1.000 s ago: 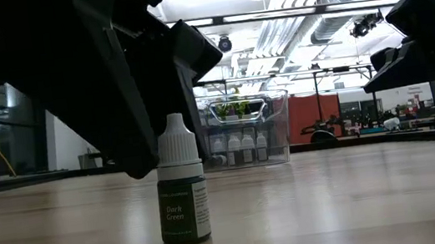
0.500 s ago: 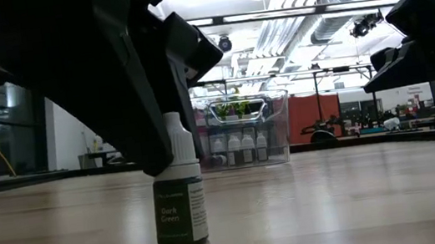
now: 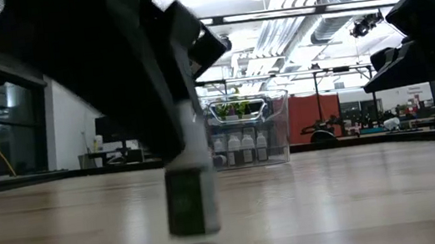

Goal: Pick & Place food coloring
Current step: Put the small dark green food coloring bottle into the transparent bin

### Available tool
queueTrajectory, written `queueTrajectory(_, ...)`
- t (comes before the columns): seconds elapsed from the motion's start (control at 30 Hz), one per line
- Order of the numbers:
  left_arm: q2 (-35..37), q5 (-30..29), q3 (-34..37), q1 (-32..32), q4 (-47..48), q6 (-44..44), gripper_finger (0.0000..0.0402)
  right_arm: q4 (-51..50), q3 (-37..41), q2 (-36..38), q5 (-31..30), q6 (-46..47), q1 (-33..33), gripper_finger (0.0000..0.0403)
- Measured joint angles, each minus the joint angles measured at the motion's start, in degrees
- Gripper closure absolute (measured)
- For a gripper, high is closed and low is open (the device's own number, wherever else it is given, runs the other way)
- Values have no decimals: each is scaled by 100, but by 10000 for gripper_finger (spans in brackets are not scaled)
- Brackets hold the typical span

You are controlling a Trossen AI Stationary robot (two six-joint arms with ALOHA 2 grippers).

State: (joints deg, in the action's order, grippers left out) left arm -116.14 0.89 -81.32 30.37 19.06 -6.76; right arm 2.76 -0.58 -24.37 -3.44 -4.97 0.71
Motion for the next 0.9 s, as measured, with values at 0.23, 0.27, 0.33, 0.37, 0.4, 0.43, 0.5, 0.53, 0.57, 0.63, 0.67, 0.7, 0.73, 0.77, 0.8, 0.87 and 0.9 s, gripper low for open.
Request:
queueTrajectory(0.23, 4, -19, -630, -91, 665, 4, 358, 0, -1, 0, 0, 0, 1, 402)
queueTrajectory(0.27, 4, -32, -761, -112, 788, 14, 358, 1, -2, -1, -2, 0, 2, 402)
queueTrajectory(0.33, 4, -45, -1028, -132, 1104, 35, 358, 0, -2, 1, -2, 0, 0, 402)
queueTrajectory(0.37, 4, -57, -1170, -166, 1272, 42, 358, 0, -1, 1, 0, 0, 0, 402)
queueTrajectory(0.4, 4, -58, -1311, -189, 1437, 44, 358, 0, -2, 0, -1, 0, 1, 402)
queueTrajectory(0.43, 4, -59, -1451, -192, 1580, 42, 358, 0, 0, -1, 0, 0, 0, 402)
queueTrajectory(0.5, 4, -83, -1732, -225, 1839, 44, 358, 0, -2, 1, -1, 0, 1, 402)
queueTrajectory(0.53, 4, -130, -1858, -253, 1971, 43, 358, 0, -1, 0, -2, 0, 0, 402)
queueTrajectory(0.57, 4, -160, -1983, -264, 2106, 28, 358, 0, -2, 1, -1, 0, 0, 402)
queueTrajectory(0.63, 18, -289, -2233, -269, 2367, -8, 358, 0, -2, -1, 0, 0, 0, 402)
queueTrajectory(0.67, 44, -381, -2322, -288, 2452, -47, 359, 0, 0, 1, 0, 0, 0, 402)
queueTrajectory(0.7, 65, -478, -2403, -311, 2518, -95, 359, 0, 0, -1, -2, 0, 0, 402)
queueTrajectory(0.73, 72, -572, -2492, -323, 2578, -136, 359, 0, 0, -1, 0, 0, 0, 402)
queueTrajectory(0.77, 103, -629, -2556, -345, 2672, -192, 359, 1, -2, -1, -1, 0, 2, 402)
queueTrajectory(0.8, 158, -700, -2566, -354, 2802, -276, 359, 1, -2, 0, -1, 0, 0, 402)
queueTrajectory(0.87, 250, -782, -2582, -433, 2855, -453, 359, -13, -1, 1, -1, 0, 1, 402)
queueTrajectory(0.9, 312, -834, -2595, -465, 2885, -548, 359, -9, -2, 0, -1, 0, 1, 402)
